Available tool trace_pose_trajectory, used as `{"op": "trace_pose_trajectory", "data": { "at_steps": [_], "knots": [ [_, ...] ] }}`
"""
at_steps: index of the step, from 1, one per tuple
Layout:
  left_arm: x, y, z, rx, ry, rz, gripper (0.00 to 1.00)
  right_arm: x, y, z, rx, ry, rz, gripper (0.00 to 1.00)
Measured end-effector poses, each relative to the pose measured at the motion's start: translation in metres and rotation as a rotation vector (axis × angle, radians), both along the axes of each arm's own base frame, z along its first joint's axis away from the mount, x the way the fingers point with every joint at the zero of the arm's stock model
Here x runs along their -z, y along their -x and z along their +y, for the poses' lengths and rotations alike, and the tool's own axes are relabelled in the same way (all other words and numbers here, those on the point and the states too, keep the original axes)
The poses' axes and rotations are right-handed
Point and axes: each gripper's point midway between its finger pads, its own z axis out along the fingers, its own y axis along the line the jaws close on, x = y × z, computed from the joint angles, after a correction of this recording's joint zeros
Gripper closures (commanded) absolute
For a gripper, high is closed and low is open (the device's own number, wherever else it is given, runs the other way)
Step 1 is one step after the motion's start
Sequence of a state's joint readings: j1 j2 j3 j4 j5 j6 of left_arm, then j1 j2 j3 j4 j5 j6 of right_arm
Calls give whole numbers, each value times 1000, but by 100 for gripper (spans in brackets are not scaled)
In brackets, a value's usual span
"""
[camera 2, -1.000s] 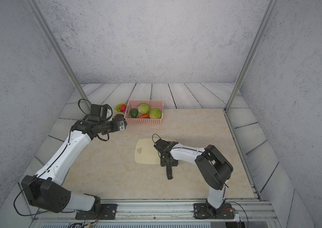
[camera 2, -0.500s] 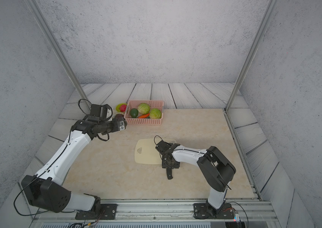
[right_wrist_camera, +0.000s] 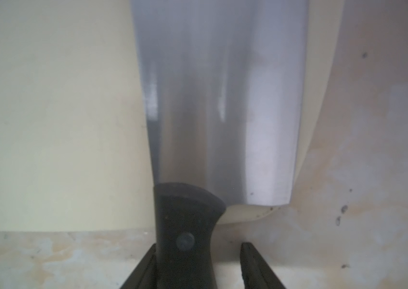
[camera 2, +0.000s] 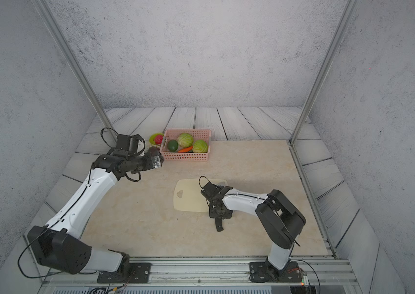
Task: Align the knife with the edge of the cutting board
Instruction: Adjust the knife at the edge of the cutting board.
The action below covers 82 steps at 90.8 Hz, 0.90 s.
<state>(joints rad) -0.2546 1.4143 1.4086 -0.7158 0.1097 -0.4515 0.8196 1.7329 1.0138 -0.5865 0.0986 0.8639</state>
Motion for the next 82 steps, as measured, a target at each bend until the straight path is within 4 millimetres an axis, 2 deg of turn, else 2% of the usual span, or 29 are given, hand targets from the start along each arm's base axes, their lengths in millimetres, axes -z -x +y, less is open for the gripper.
{"op": "trace_pose_trajectory", "data": {
  "at_steps": [82],
  "knots": [
    [1, 0, 0, -1, -1, 3, 2, -3, 3, 7, -8, 1, 8, 57]
  ]
}}
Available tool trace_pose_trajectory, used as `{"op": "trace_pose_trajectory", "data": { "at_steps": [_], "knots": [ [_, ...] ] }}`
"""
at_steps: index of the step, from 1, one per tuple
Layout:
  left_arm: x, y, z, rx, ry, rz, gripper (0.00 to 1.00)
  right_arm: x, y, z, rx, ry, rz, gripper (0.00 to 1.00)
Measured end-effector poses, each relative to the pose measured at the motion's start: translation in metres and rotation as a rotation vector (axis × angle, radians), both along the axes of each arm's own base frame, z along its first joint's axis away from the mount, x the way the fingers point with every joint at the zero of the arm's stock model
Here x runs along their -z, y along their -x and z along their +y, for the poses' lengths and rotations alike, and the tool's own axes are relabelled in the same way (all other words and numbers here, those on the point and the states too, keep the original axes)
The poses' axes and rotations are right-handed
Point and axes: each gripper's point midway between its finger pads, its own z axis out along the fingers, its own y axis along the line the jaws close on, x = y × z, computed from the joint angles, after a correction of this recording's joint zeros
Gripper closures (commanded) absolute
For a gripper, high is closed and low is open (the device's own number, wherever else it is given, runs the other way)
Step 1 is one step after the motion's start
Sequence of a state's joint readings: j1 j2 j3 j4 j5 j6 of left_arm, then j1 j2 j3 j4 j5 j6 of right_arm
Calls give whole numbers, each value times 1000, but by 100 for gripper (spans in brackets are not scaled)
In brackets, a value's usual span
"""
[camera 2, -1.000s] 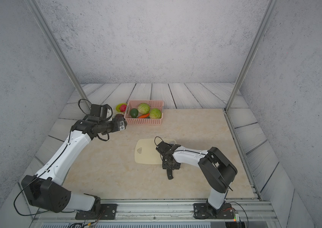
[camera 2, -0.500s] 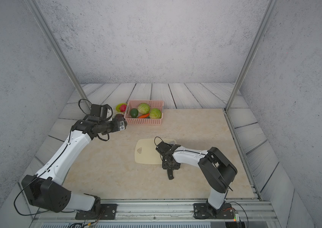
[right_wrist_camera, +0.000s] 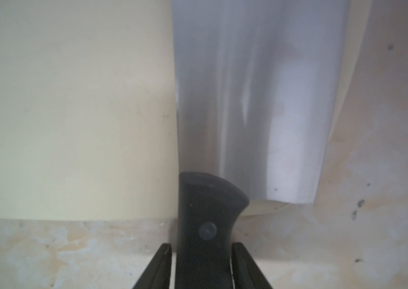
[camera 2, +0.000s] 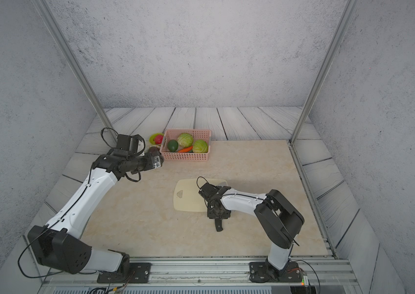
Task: Align the knife with the edge of the cutting board
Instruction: Adjust the knife at the edge of the cutting board.
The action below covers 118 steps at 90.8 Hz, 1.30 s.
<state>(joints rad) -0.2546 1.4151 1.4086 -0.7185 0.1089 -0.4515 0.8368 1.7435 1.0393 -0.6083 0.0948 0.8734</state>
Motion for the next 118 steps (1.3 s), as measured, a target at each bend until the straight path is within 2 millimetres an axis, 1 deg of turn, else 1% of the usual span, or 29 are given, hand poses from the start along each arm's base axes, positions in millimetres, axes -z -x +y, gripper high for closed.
{"op": "trace_pose_trajectory", "data": {
  "at_steps": [70, 83, 118],
  "knots": [
    [5, -1, 0, 2, -7, 16, 2, -2, -2, 2, 13, -4, -1, 62],
    [6, 0, 0, 2, -8, 18, 2, -2, -2, 2, 13, -4, -1, 66],
    [6, 0, 1, -3, -14, 20, 2, -3, -1, 1, 13, 2, 3, 69]
  ]
}}
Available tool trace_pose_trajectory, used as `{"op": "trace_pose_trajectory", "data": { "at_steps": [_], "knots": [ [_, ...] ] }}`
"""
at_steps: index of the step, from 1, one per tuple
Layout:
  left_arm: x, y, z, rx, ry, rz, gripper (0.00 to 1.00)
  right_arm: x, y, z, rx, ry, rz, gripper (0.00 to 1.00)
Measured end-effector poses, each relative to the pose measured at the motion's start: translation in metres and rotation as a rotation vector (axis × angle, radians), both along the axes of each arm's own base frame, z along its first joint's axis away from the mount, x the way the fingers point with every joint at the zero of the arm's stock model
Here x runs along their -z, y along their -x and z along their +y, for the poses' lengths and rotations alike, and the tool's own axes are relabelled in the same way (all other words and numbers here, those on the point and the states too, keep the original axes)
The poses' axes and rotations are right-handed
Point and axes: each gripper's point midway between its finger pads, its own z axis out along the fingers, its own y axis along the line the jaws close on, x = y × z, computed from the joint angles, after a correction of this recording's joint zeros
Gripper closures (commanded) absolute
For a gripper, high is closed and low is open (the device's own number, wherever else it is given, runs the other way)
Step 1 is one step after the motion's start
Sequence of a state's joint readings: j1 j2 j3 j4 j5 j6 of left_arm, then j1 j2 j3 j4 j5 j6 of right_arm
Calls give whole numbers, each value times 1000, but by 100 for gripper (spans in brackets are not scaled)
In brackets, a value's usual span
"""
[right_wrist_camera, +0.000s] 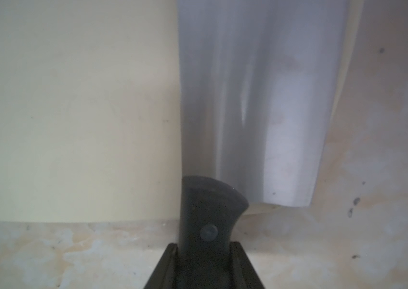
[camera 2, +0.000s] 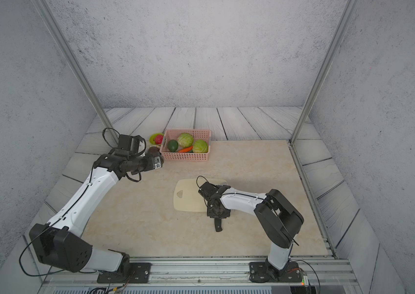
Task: Align the knife with the edge of the cutting board
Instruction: Adjust the knife at the edge of the cutting board.
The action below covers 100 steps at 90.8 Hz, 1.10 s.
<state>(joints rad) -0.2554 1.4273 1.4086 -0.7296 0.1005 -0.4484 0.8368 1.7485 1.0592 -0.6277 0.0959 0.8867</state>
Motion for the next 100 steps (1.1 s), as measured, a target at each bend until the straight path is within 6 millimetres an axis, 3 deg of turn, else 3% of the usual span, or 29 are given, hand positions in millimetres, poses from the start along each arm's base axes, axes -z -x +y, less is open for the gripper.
{"op": "trace_pose_trajectory", "data": {
  "at_steps": [100],
  "knots": [
    [0, 0, 0, -2, -2, 1, 2, -1, 2, -4, -4, 23, 9, 72]
  ]
}}
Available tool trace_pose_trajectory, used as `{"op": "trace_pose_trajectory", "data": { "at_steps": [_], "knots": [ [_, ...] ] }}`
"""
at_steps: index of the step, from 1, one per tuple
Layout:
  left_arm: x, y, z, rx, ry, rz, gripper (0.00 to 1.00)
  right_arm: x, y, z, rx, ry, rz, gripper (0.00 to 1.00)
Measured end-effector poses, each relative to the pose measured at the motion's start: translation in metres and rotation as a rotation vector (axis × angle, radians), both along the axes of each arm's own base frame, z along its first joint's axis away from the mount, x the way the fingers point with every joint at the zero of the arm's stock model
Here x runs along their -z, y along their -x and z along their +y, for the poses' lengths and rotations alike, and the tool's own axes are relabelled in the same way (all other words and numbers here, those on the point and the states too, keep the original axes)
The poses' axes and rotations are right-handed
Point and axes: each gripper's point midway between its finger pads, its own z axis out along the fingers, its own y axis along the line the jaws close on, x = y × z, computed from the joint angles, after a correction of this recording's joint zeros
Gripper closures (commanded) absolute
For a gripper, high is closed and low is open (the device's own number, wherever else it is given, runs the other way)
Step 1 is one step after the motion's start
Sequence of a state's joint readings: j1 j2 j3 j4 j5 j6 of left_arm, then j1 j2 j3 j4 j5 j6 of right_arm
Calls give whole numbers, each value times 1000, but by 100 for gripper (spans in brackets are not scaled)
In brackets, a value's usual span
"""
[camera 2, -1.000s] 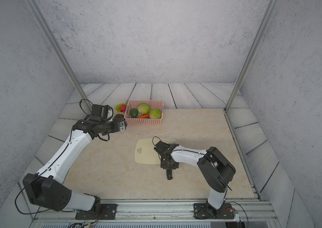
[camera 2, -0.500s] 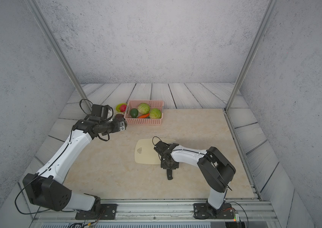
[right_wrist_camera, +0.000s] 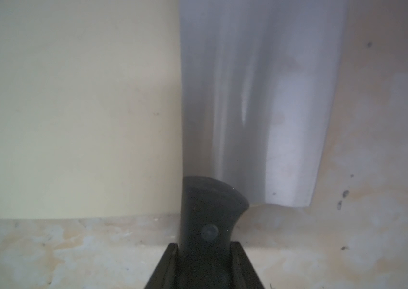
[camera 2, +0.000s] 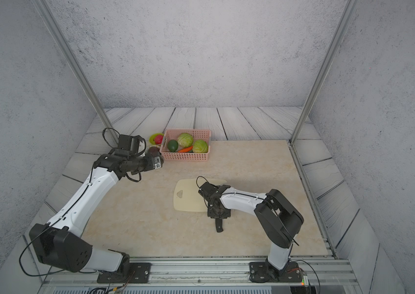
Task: Align the knife with the edge of the cutting board
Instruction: Adjust the knife at the edge of the cutting board.
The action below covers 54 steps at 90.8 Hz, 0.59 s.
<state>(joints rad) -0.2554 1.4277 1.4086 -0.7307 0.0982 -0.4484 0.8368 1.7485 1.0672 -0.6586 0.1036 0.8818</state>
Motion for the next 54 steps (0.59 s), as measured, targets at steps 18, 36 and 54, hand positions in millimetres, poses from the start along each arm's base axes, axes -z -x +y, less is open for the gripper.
{"op": "trace_pose_trajectory", "data": {
  "at_steps": [18, 36, 54],
  "knots": [
    [0, 0, 0, 0, -1, 2, 2, 0, 0, 0, 0, 0, -1, 72],
    [1, 1, 0, 0, -1, 4, 2, 0, 0, 0, 1, 1, -2, 72],
    [1, 1, 0, 0, -2, 6, 2, 0, 0, 0, 2, 2, -2, 72]
  ]
}}
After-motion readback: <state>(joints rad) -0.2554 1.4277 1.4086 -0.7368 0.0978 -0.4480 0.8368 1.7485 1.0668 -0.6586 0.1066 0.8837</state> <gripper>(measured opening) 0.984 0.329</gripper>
